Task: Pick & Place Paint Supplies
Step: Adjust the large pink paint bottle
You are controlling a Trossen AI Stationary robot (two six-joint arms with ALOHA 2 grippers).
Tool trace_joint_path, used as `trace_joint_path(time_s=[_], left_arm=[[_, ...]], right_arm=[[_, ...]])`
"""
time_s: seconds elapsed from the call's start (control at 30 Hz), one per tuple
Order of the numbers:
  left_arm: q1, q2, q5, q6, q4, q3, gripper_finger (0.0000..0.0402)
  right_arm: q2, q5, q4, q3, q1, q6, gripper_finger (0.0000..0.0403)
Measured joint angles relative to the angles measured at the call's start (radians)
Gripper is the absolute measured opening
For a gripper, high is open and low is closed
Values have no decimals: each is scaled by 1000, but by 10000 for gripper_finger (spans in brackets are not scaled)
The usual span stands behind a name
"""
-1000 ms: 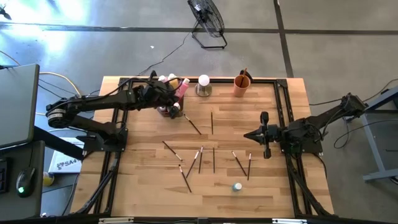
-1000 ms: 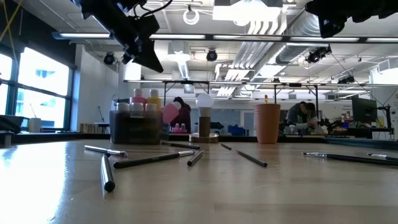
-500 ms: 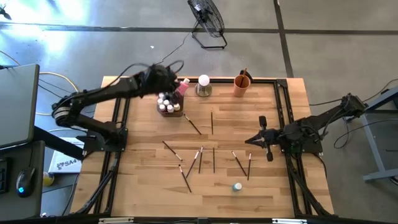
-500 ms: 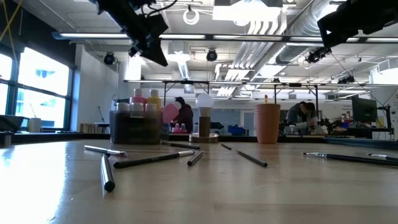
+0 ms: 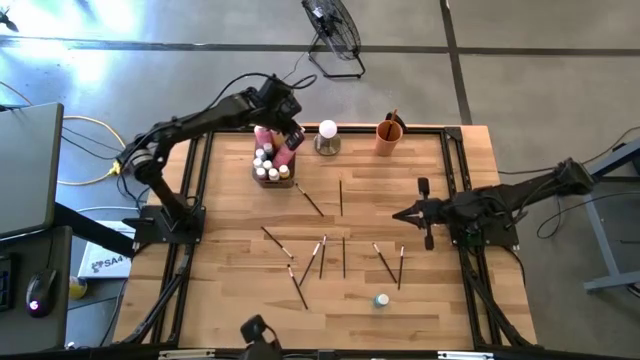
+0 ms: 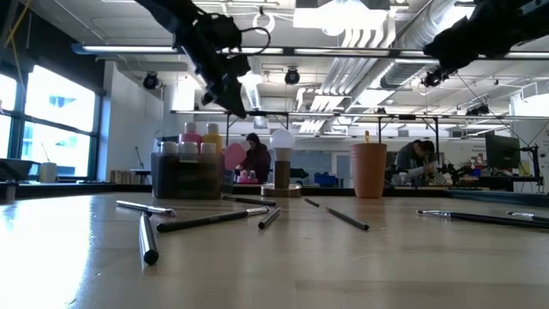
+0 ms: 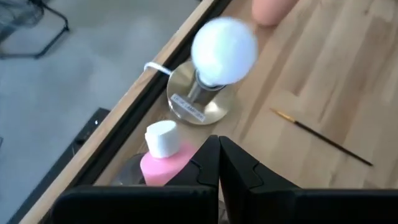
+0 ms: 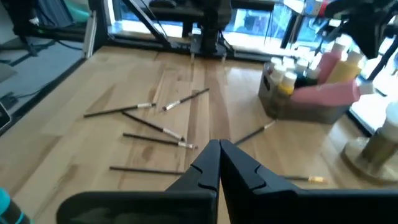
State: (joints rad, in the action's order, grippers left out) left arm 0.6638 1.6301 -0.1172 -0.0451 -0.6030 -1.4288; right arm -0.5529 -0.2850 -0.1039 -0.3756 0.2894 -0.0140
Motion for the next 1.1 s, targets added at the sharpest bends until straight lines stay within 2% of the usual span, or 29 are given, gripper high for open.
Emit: trace_joint_path(time_s=[0.13, 0.3, 0.53, 0.7, 0.8, 1.0, 1.1], left_arm=[[-3, 31, 74, 9, 27, 0, 0], [13, 67, 67, -2, 32, -27, 0], [44, 178, 88, -8, -118, -273, 0], [77, 265, 80, -9, -301, -412, 0], [84, 287, 50, 0, -376, -420, 0], [66, 299, 56, -11, -322, -420, 1], [57, 306, 62, -35, -313, -421, 16]], right_arm=[[0, 33, -42, 0, -22, 56, 2], [-1, 32, -87, 0, -33, 99, 2], [-1, 34, -90, 0, -34, 101, 2], [-1, 34, -90, 0, -34, 101, 2], [-1, 34, -97, 0, -34, 118, 2], [-1, 32, -109, 0, -34, 123, 2], [-1, 32, -109, 0, -34, 123, 2]])
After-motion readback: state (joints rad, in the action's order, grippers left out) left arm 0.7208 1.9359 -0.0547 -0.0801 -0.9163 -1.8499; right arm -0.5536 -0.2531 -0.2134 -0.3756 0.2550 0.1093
